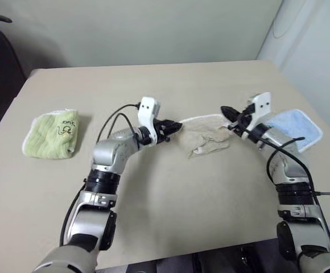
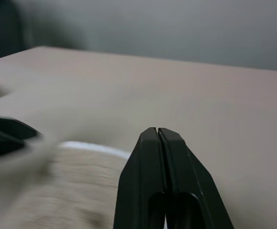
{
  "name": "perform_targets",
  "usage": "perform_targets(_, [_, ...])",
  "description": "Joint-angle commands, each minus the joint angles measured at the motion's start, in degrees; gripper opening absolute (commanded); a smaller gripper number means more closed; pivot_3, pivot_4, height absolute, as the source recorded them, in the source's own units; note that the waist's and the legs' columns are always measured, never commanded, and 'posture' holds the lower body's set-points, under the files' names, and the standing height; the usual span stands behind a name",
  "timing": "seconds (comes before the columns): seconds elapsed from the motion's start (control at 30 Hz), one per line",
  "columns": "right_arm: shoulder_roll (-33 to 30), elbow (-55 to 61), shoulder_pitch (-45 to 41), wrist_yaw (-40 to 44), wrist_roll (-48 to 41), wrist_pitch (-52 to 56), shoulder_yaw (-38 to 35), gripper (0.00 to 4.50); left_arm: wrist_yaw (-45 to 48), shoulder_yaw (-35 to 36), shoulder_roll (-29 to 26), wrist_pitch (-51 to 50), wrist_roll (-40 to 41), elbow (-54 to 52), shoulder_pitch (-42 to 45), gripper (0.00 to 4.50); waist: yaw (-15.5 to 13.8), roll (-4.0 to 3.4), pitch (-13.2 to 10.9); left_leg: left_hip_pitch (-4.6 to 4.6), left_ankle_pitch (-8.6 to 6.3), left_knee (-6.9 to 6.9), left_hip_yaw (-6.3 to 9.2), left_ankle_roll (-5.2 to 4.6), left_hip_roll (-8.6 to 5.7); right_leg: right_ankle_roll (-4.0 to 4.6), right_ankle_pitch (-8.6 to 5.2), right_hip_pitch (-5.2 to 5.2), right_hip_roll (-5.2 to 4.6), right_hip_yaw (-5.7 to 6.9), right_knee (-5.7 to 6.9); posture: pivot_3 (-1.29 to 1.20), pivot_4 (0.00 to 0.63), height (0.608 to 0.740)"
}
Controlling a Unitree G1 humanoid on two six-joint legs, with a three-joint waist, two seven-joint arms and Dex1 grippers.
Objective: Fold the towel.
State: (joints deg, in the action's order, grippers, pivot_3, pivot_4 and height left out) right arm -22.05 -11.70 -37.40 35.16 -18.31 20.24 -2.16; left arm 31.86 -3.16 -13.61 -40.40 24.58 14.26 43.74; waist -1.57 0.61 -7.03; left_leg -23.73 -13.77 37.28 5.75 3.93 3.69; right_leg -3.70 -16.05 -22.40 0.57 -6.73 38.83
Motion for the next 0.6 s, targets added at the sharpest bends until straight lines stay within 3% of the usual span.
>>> perform_targets(0.03, [0.5,-6.01,-1.15,-0.19,3.86,-1.82,2.37,0.0,2.3,-4.54,2.22,4.79,-4.16,3.44,1.15,0.81,-0.16,0.0,0.0,-0.02,-0.01,0.06,0.0,-0.01,0.0,-0.01,0.04,0.0,-0.1,0.0,0.0,0.0,0.15,0.74])
perform_targets(0.2, [1.5,-15.74,-1.27,-0.25,9.3,-5.31,6.23,0.0,0.52,-9.9,3.72,11.04,-13.56,17.34,3.05,0.81,0.13,0.0,0.01,-0.01,-0.05,0.03,-0.01,-0.29,0.01,0.14,0.21,-0.04,-0.38,-0.07,0.0,0.0,0.15,0.74])
perform_targets(0.33, [2.07,-20.23,-1.33,-1.14,11.58,-7.84,6.56,0.0,1.35,-8.04,4.9,13.06,-13.72,20.0,2.9,0.81,0.12,-0.12,0.11,0.23,-0.15,0.0,0.03,-0.52,-0.02,0.15,0.21,0.27,-0.4,-0.1,-0.01,0.0,0.15,0.74])
perform_targets(0.53, [-0.89,-7.08,1.37,5.36,5.07,-5.57,2.17,0.0,4.45,4.54,5.71,6.17,0.81,2.56,-1.76,0.81,0.15,-0.13,0.1,0.38,-0.07,-0.13,-0.1,-0.37,-0.06,0.17,0.2,0.44,-0.37,0.14,-0.11,0.0,0.15,0.74])
perform_targets(0.6, [-2.99,-1.71,1.33,7.97,-0.29,0.65,-0.87,0.38,4.12,8.76,3.89,1.57,6.35,-6.17,-4.28,0.78,0.17,-0.13,0.1,0.05,0.13,-0.11,-0.24,-0.02,-0.02,0.16,0.2,0.11,-0.25,0.19,-0.12,0.0,0.15,0.74])
